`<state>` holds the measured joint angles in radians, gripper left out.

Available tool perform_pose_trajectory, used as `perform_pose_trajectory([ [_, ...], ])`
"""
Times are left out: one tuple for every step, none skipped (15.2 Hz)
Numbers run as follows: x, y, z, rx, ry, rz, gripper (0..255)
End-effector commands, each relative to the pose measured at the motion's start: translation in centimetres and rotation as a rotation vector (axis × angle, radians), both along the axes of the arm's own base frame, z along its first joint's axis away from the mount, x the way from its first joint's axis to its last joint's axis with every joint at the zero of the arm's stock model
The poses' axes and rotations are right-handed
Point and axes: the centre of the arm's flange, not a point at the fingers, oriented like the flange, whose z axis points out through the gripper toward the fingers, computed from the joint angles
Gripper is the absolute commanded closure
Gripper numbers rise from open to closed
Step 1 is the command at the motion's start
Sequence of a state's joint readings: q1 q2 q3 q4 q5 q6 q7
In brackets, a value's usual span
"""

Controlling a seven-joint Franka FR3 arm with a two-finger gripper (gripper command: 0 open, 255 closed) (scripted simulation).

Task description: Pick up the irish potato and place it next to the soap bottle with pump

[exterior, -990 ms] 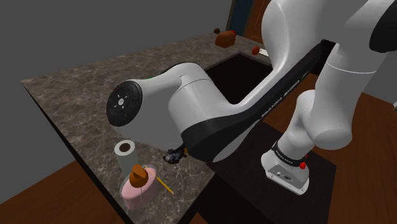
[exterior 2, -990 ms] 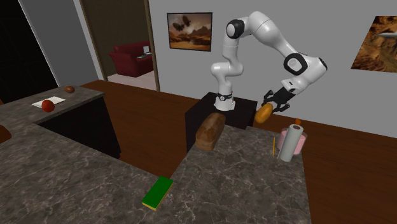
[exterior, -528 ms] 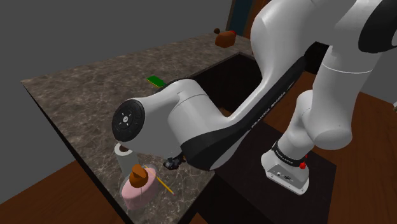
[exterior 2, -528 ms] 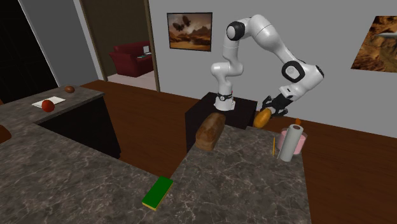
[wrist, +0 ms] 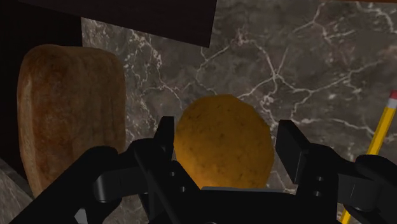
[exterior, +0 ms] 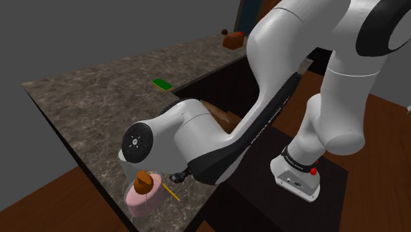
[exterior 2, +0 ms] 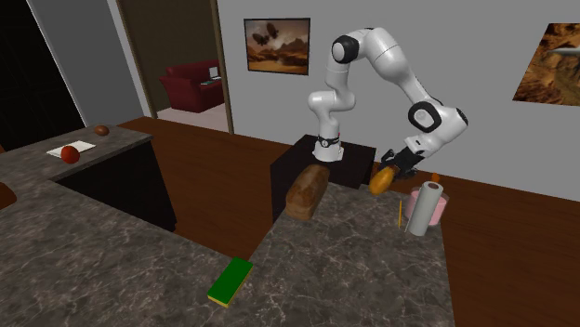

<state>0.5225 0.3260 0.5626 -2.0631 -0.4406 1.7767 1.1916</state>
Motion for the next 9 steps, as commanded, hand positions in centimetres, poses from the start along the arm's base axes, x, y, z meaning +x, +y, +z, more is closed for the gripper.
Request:
perform_pose_trajectory([
  [0.1, 0.1, -1.0, 0.000, 0.000, 0.000, 255],
  [0.1, 0.1, -1.5, 0.000, 0.000, 0.000, 255],
  [0.1, 0.1, -2.1, 0.000, 0.000, 0.000, 255],
  [0.1, 0.1, -2.6, 0.000, 0.000, 0.000, 255],
  [0.1, 0.1, -3.1, 0.000, 0.000, 0.000, 255],
  [0.1, 0.1, -3.7, 0.000, 0.000, 0.000, 255],
  [0.1, 0.1, -4.2, 0.000, 0.000, 0.000, 255],
  [0.1, 0.1, -4.7, 0.000, 0.000, 0.000, 255],
  [0.1, 0.1, -5.2, 0.000, 0.000, 0.000, 255],
])
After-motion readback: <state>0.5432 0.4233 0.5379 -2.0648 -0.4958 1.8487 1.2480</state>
